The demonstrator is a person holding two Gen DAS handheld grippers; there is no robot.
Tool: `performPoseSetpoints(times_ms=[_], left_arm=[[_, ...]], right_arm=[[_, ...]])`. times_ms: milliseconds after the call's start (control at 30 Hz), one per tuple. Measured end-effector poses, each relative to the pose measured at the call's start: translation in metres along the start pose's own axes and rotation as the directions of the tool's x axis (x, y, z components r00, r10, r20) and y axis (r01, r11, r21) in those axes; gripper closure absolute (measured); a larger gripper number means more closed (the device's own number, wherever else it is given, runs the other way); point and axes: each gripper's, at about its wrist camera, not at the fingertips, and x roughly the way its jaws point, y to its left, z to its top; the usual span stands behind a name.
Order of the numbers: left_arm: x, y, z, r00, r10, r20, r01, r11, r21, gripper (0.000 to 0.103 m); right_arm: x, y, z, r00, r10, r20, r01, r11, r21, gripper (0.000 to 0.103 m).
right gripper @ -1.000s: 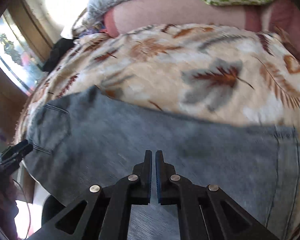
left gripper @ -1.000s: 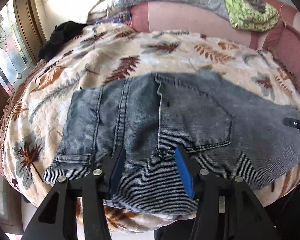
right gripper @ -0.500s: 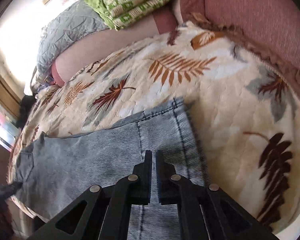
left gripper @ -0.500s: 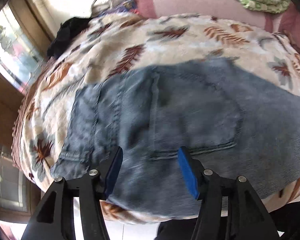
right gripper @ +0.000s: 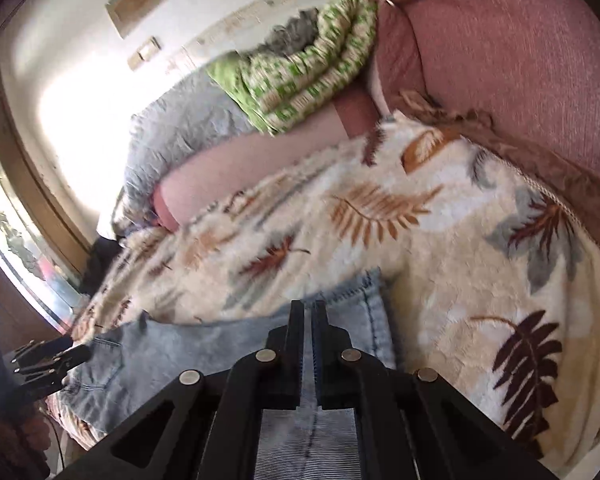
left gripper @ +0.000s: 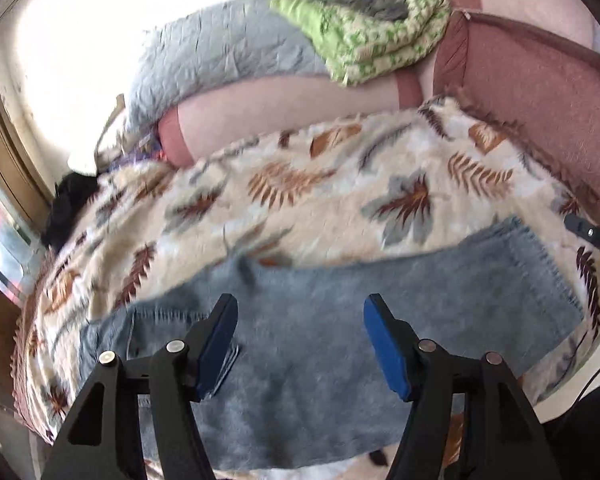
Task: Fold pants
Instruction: 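Open both grippers, release the jeans and raise the tools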
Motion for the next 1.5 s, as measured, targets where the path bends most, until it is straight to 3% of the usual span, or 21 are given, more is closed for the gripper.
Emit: performPoseSetpoints(times_ms=[133,300,767,867,967,1500], left_arm=[[-0.018,-0.019,0.02,0.996,0.013,0.086,-0.015,1.0,0.02,0.036],[-0.032,-0.032,0.034,0.991,0.0,0.133,-0.005,0.999,0.034,0.036],[-0.051,-0.032,0.037,0.984,0.026,0.175,-0.025,1.0,-0.006,0.034],[-0.06,-0.028,0.037,0.978,0.043,0.202,-0.04,0.999,-0.02,0.034],[-0.068,-0.019,0.037,0.972,0.062,0.228,-0.052,0.997,-0.052,0.018],[-0.079,0.055,0.026,0.96,0.155,0.235,-0.105,0.972,-0.212,0.018]], right_arm=[[-0.008,0.011,0.004,0.999,0.03,0.03,-0.03,0.999,-0.027,0.098],[-0.016,0.02,0.003,0.997,0.067,0.023,-0.066,0.997,-0.05,0.098],[-0.042,0.045,-0.004,0.996,0.053,0.065,-0.042,0.985,-0.165,0.097],[-0.046,0.051,-0.004,0.996,0.057,0.075,-0.043,0.983,-0.181,0.097],[-0.047,0.058,-0.006,0.995,0.063,0.079,-0.046,0.978,-0.201,0.097],[-0.017,0.101,-0.018,0.998,0.057,0.018,-0.049,0.955,-0.294,0.098]])
